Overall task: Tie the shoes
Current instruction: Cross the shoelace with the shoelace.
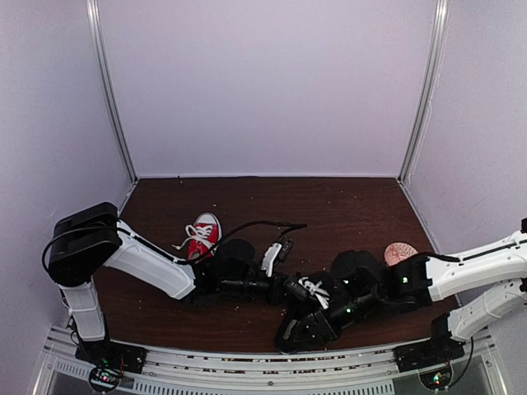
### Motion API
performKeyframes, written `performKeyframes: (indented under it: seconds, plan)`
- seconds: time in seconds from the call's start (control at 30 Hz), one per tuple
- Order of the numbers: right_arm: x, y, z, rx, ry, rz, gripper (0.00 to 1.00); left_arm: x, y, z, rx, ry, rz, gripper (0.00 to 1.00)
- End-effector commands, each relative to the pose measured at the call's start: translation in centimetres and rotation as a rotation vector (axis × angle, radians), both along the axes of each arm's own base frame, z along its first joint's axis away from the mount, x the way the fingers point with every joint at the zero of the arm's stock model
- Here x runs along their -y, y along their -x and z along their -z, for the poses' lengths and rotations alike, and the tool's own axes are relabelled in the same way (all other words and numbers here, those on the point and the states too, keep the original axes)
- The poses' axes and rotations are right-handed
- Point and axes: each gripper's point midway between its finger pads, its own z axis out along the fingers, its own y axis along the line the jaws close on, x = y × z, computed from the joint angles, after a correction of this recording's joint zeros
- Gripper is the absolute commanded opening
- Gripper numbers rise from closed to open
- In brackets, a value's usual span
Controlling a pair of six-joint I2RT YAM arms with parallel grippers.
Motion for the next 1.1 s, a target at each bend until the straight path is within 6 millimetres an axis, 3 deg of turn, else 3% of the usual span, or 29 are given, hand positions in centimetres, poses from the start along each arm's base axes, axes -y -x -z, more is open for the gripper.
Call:
performKeyframes:
  seconds: [0.0,0.2,0.43,0.63,0.93,1.07]
  plan:
    - [0.8,-1.1,-3.6,0.175,-0.099,-0.006,0.48,0.0,-0.6,-0.1,0.019,0.007,-0.024,0.00]
    - [4.6,-5.6,-4.7,0.343,-0.156,0.197,0.60,0.0,-0.6,-0.2,0.020,0.014,-0.022,0.00]
    - [6.8,-9.7,-2.9,0.420,-0.190,0.389,0.59,0.0,-0.6,-0.3,0.019,0.013,-0.024,0.00]
    - [6.2,-9.7,-0.1,0.358,-0.163,0.374,0.52,0.0,-0.7,-0.3,0.018,0.010,-0.027,0.00]
    - [4.7,-9.3,1.4,0.296,-0.174,0.334,0.33,0.1,-0.7,-0.4,0.021,0.010,-0.027,0.00]
    - [4.7,-9.2,2.9,0.284,-0.133,0.328,0.31,0.1,-0.7,-0.5,0.025,0.011,-0.027,0.00]
